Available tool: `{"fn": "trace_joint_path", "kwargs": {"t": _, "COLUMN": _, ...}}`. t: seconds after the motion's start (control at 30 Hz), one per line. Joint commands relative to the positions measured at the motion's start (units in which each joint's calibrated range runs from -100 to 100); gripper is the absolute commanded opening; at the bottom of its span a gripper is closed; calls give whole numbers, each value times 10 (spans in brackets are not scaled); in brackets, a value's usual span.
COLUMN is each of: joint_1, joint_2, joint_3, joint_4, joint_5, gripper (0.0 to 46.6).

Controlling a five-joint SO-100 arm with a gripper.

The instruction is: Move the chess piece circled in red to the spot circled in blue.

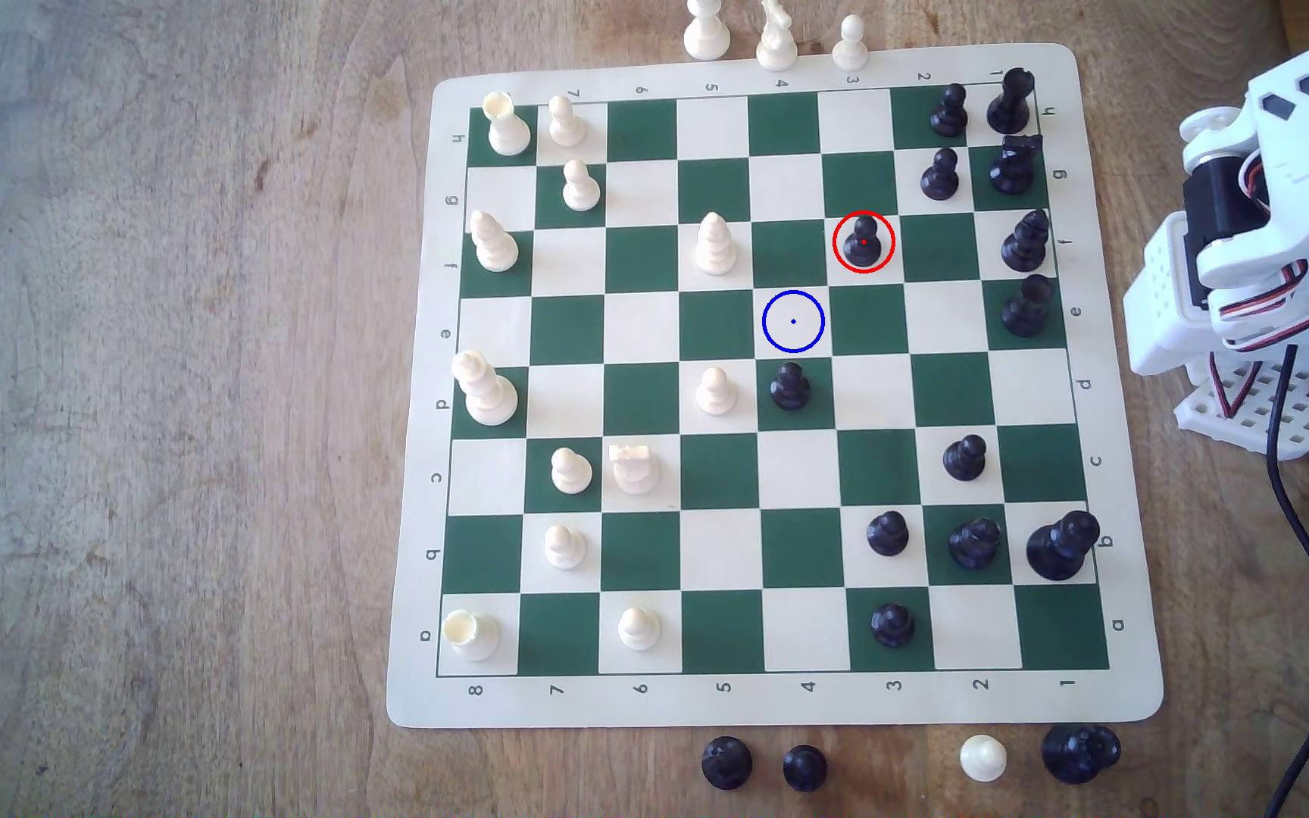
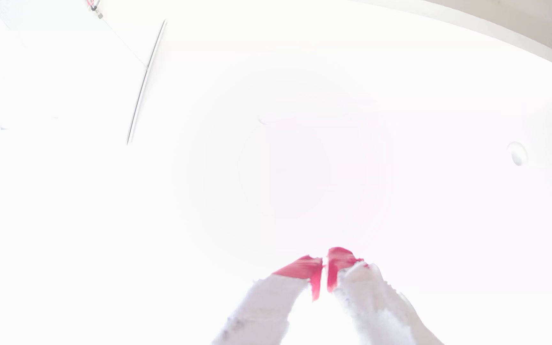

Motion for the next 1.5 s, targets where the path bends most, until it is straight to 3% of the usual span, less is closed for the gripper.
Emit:
{"fn": "trace_joint_path", "kwargs": {"t": 0.0, "joint_1": 24, "joint_2": 0, "joint_3": 11, "joint_4": -8, "joint_5": 1, "gripper": 2}}
{"fn": "trace_joint_path", "kwargs": {"t": 0.27, "joint_1": 23, "joint_2": 0, "joint_3": 0, "joint_4": 95, "joint_5": 1, "gripper": 2}}
{"fn": "trace_joint_path", "kwargs": {"t": 0.67, "joint_1": 4, "joint_2": 1, "joint_3": -149, "joint_4": 716, "joint_5": -3, "gripper": 2}}
{"fn": "trace_joint_path", "kwargs": {"t": 1.03, "joint_1": 39, "joint_2": 2, "joint_3": -306, "joint_4": 1272, "joint_5": -4, "gripper": 2}}
{"fn": "trace_joint_path", "kwargs": {"t": 1.17, "joint_1": 59, "joint_2": 2, "joint_3": -335, "joint_4": 1378, "joint_5": -4, "gripper": 5}}
{"fn": "trace_joint_path", "kwargs": {"t": 1.33, "joint_1": 85, "joint_2": 16, "joint_3": -364, "joint_4": 1529, "joint_5": -106, "gripper": 3}}
{"fn": "trace_joint_path", "kwargs": {"t": 1.47, "joint_1": 118, "joint_2": 30, "joint_3": -363, "joint_4": 1601, "joint_5": -112, "gripper": 10}}
